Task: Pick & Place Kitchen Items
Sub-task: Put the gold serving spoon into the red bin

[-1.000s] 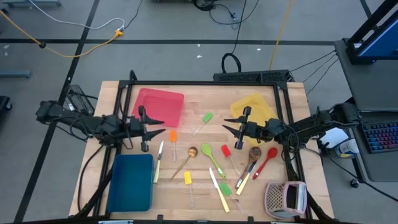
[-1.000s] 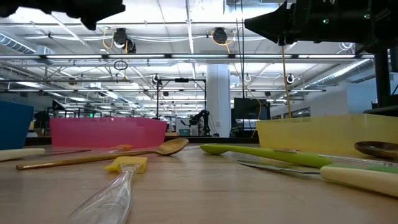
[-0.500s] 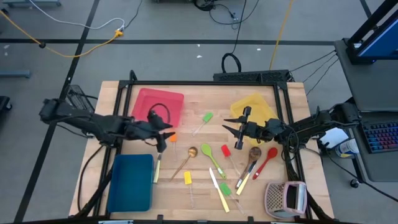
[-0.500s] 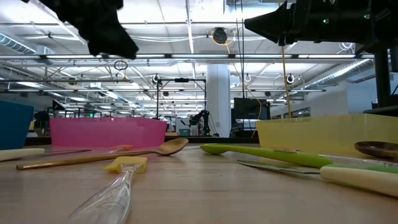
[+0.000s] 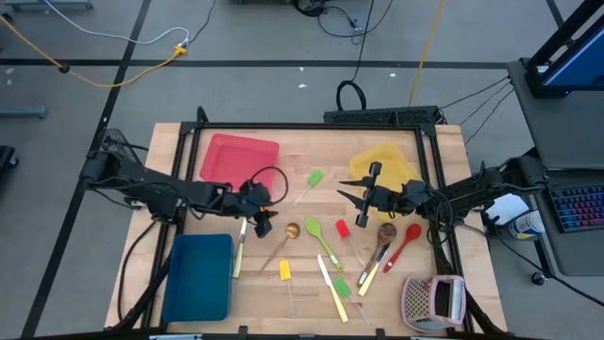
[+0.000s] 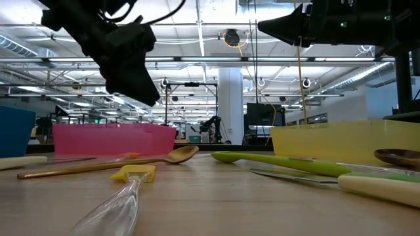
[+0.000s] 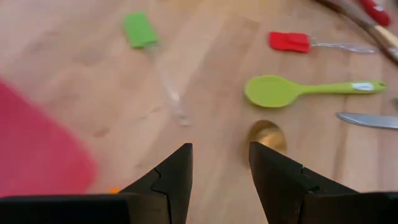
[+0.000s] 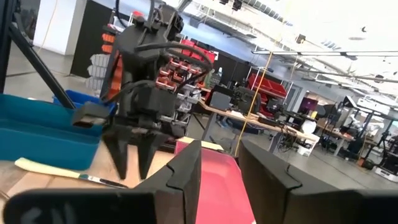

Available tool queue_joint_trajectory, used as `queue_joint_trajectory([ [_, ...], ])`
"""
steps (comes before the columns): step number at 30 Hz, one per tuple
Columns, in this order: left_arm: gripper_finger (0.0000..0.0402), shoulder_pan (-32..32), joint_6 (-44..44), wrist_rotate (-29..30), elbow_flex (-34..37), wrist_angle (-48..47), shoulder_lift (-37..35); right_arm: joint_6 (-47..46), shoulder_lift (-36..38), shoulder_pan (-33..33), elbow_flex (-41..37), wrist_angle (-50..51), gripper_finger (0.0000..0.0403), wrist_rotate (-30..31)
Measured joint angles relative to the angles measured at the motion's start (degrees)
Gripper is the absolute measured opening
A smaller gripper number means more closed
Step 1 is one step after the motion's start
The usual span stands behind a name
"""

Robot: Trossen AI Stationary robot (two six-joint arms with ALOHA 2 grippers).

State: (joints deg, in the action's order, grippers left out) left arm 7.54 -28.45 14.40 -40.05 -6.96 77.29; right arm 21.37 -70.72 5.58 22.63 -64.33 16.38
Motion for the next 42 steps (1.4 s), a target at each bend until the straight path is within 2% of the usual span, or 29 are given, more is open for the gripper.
queue_joint_trajectory([
  [6,0.0163,2.3,-3.8,-3.8,0.0,10.2,7.6,-0.9,0.0,0.0,0.0,-0.1,0.01,0.0],
  [14,0.0163,5.6,-8.2,-3.5,0.0,11.8,15.2,-0.8,0.0,0.0,0.0,0.0,0.01,0.0],
  [17,0.0163,7.1,-8.5,-3.1,0.0,12.1,15.5,-0.8,0.0,0.0,0.0,0.4,0.01,0.0],
  [29,0.0163,12.5,-6.5,5.7,0.1,14.8,17.7,-0.8,0.0,0.0,0.0,0.4,0.01,0.0],
  [42,0.0163,12.0,-8.5,3.6,0.0,15.5,19.8,-0.8,0.0,0.0,0.0,2.1,0.01,0.0],
])
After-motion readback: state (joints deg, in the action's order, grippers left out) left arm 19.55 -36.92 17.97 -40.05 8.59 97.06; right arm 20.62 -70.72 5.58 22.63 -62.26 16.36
